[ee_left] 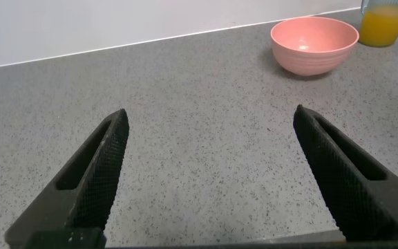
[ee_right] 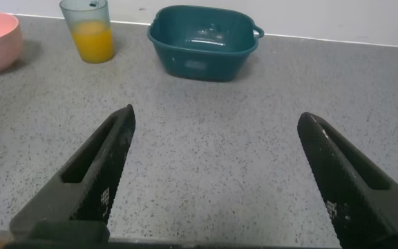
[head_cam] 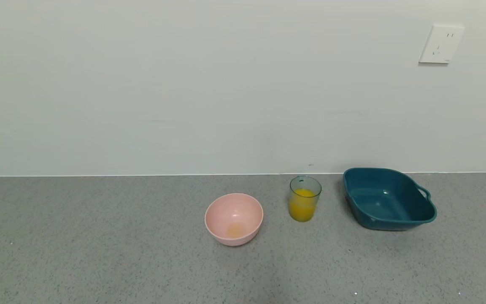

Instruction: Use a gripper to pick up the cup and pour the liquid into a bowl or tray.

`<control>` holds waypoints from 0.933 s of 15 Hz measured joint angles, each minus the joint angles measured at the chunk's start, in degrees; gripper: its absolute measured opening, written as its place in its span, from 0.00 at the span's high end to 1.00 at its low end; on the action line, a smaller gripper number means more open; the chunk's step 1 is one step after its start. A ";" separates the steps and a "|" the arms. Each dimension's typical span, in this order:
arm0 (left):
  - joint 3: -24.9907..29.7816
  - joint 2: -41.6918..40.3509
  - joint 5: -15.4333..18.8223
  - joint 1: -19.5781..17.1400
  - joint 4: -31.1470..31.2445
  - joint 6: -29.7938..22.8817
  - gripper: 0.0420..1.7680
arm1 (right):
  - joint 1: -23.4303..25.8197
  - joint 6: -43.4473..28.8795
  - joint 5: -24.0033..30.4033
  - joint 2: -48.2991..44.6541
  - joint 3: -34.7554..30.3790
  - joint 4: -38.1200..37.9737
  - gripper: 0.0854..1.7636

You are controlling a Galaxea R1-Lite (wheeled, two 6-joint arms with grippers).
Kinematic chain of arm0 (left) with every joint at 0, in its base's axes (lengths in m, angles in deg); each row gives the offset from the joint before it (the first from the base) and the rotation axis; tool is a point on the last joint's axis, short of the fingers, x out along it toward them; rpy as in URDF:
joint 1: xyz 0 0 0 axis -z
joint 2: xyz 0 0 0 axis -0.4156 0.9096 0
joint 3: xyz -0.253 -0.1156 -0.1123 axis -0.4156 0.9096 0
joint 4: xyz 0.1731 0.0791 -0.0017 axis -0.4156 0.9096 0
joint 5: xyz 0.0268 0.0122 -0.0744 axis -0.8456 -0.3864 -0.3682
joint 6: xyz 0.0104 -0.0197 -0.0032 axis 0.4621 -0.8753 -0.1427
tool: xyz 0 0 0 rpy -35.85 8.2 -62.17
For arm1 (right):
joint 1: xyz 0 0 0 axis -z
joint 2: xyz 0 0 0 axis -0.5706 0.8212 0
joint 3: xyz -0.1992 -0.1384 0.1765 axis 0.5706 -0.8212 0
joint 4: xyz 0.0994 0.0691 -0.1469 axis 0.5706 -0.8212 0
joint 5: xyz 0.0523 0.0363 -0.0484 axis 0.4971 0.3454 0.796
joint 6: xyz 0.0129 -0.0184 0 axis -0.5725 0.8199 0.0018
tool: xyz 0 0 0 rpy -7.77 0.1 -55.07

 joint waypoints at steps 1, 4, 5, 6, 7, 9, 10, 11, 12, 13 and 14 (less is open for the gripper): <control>0.00 0.00 0.02 0.00 0.00 0.00 0.03 | 0.00 0.02 -0.05 0.00 0.00 -0.22 0.03; 0.00 0.00 0.00 0.00 0.00 0.00 0.03 | 0.30 0.00 -0.05 0.00 0.07 -0.37 0.03; 0.00 0.00 0.02 0.00 0.00 0.00 0.03 | 0.32 0.00 -0.05 0.00 0.10 -0.37 0.03; 0.00 0.00 0.00 0.00 0.00 0.00 0.03 | 0.34 0.00 -0.05 0.00 0.10 -0.35 0.03; 0.00 0.00 0.00 0.00 0.00 0.00 0.03 | 0.37 0.00 -0.05 0.00 0.10 -0.37 0.03; 0.00 0.00 0.00 0.00 0.00 0.00 0.03 | 0.41 0.02 0.02 0.02 0.57 -0.91 0.03; 0.00 0.00 0.02 0.00 -0.02 0.00 0.03 | 0.39 0.00 0.09 0.27 2.15 -1.51 0.03; 0.00 0.00 0.00 0.02 0.00 0.00 0.03 | 0.30 0.00 0.02 0.82 4.51 -2.67 0.03; 0.00 0.00 0.00 0.02 0.00 0.00 0.03 | 0.23 0.02 -0.02 1.99 7.50 -4.36 0.03; 0.00 0.00 0.00 0.00 -0.02 0.00 0.03 | 0.26 0.04 -0.11 3.72 10.03 -5.41 0.03; 0.00 0.00 0.02 0.00 0.01 0.02 0.03 | 0.34 0.02 -0.20 5.95 12.34 -6.14 0.03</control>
